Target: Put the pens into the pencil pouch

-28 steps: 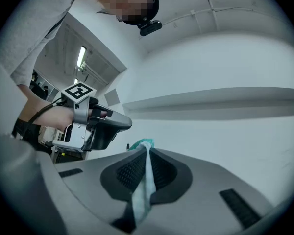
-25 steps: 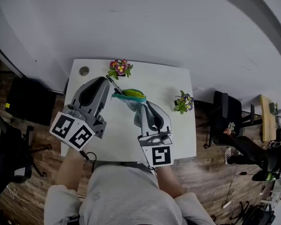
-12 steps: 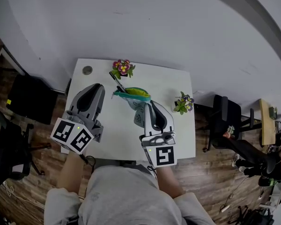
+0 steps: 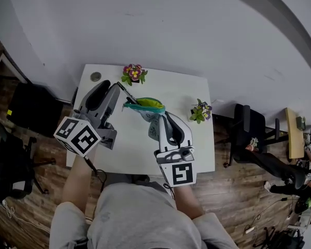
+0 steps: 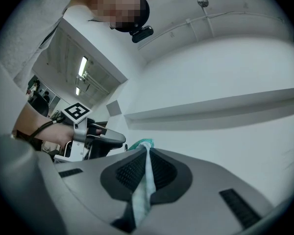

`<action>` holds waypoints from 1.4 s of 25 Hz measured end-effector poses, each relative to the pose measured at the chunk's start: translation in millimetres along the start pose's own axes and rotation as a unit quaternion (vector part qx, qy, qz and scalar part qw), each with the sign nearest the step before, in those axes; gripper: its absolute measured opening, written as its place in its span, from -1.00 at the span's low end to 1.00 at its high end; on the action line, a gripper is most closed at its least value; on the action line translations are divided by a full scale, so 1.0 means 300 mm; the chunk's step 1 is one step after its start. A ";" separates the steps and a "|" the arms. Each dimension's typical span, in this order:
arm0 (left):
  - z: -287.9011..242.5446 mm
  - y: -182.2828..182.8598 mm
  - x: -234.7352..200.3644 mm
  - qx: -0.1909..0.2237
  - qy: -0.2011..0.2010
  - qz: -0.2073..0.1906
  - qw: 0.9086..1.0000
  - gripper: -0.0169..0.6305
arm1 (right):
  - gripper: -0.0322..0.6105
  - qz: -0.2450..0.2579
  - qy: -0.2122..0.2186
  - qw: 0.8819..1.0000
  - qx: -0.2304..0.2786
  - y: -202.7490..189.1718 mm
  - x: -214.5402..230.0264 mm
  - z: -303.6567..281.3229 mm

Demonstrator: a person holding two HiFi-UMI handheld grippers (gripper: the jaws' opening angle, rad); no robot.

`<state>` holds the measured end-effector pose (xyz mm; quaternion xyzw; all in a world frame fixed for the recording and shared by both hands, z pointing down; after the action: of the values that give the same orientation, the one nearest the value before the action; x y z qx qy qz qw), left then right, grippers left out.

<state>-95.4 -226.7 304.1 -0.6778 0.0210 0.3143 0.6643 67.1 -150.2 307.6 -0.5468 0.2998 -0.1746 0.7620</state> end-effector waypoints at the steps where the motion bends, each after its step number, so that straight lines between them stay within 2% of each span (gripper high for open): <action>1: -0.008 0.002 0.003 -0.002 -0.003 0.005 1.000 -0.54 | -0.79 0.000 0.003 1.000 0.001 0.006 -0.008 0.003; 3: -0.021 -0.003 0.010 -0.012 -0.008 0.009 1.000 -0.54 | -0.79 0.001 0.007 1.000 0.002 0.011 -0.024 0.012; 6: -0.024 -0.019 0.031 -0.026 -0.016 0.006 1.000 -0.76 | -0.79 0.007 0.010 1.000 0.000 0.014 -0.038 0.023; 13: -0.019 -0.045 0.119 -0.039 -0.054 0.023 0.998 -0.81 | -0.79 0.007 0.012 1.000 -0.001 0.018 -0.047 0.030; 15: -0.021 -0.072 0.144 -0.053 -0.062 0.006 0.997 -0.81 | -0.79 0.007 0.012 1.000 0.001 0.021 -0.047 0.028; 19: -0.009 -0.128 0.188 -0.077 -0.077 -0.054 0.993 -0.81 | -0.79 0.010 0.013 1.000 0.002 0.027 -0.047 0.027; 22: 0.001 -0.135 0.205 -0.073 -0.076 -0.100 0.989 -0.81 | -0.79 0.009 0.010 1.000 0.000 0.028 -0.043 0.028; 24: 0.007 -0.129 0.207 -0.067 -0.079 -0.102 0.989 -0.68 | -0.79 0.008 0.008 1.000 -0.003 0.021 -0.039 0.029; 28: 0.026 -0.101 0.171 -0.049 -0.059 -0.089 0.993 -0.63 | -0.79 -0.003 0.003 1.000 -0.005 0.007 -0.032 0.028; 32: 0.058 -0.075 0.125 -0.033 -0.032 -0.084 0.995 -0.75 | -0.79 -0.008 -0.002 1.000 -0.015 -0.007 -0.025 0.027; 35: 0.082 -0.067 0.103 -0.023 -0.013 -0.101 0.995 -0.78 | -0.79 -0.012 -0.006 0.999 -0.029 -0.024 -0.019 0.025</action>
<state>-71.6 -189.9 309.8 -0.6875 -0.0633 0.2550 0.6770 68.1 -143.7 317.5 -0.5736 0.2935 -0.1720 0.7452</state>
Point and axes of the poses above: the fingertips, and each gripper's own axes: z backward along the fingers, x to its right, y out of its top, the point moved 2 cm from there along z, backward along the fingers, and after that the axes turned 12 degrees about y, right-handed, at the moved point
